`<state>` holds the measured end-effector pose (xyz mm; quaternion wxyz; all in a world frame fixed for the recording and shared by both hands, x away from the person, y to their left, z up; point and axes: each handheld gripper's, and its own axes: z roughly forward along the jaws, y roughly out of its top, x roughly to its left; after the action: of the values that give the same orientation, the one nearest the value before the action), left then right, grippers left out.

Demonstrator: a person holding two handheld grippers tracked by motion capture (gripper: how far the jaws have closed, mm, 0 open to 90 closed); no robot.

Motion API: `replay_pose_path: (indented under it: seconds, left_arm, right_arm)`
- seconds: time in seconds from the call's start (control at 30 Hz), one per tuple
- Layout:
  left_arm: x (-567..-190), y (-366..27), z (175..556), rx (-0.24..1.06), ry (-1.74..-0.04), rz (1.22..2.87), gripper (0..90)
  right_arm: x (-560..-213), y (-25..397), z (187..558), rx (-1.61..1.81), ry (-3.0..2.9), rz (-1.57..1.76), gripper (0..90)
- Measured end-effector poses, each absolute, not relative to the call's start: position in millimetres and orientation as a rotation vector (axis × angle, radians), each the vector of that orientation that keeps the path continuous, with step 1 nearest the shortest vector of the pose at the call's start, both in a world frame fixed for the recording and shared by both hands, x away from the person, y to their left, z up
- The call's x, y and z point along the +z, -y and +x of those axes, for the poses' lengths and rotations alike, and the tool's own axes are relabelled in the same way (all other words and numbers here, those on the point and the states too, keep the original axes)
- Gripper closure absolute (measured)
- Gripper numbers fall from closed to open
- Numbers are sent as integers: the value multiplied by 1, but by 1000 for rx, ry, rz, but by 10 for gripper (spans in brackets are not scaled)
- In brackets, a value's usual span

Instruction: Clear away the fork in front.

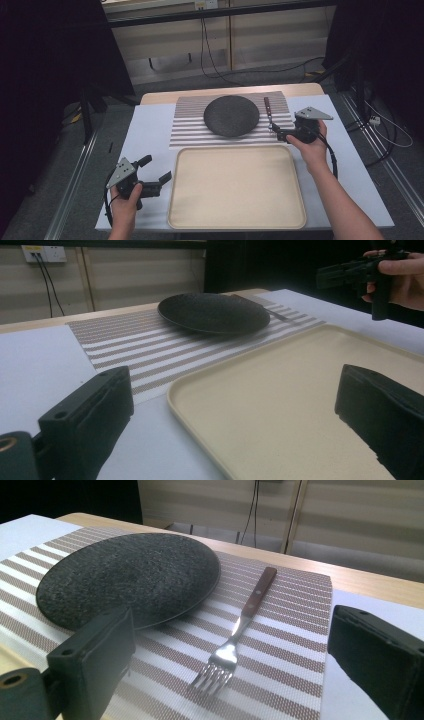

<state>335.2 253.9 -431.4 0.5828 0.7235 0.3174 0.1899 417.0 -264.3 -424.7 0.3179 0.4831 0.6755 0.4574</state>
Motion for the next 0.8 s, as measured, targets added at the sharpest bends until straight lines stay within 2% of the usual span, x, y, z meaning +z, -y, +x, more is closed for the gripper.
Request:
replay_pose_path:
  seconds: [0.67, 0.7, 0.73, 0.8]
  left_arm:
    - [-432, -253, 335, 443, -740, 1696, 24]
    - [-432, -253, 335, 443, -740, 1694, 24]
    - [-432, -253, 335, 444, -740, 1694, 24]
    - [-432, -253, 335, 449, -740, 1699, 25]
  right_arm:
    - [-431, 267, 460, 1156, -1761, 1352, 71]
    - [-431, 267, 463, 1140, -1766, 1352, 116]
    - [-431, 267, 463, 1140, -1766, 1352, 116]
    - [-431, 266, 468, 1124, -1787, 1348, 204]
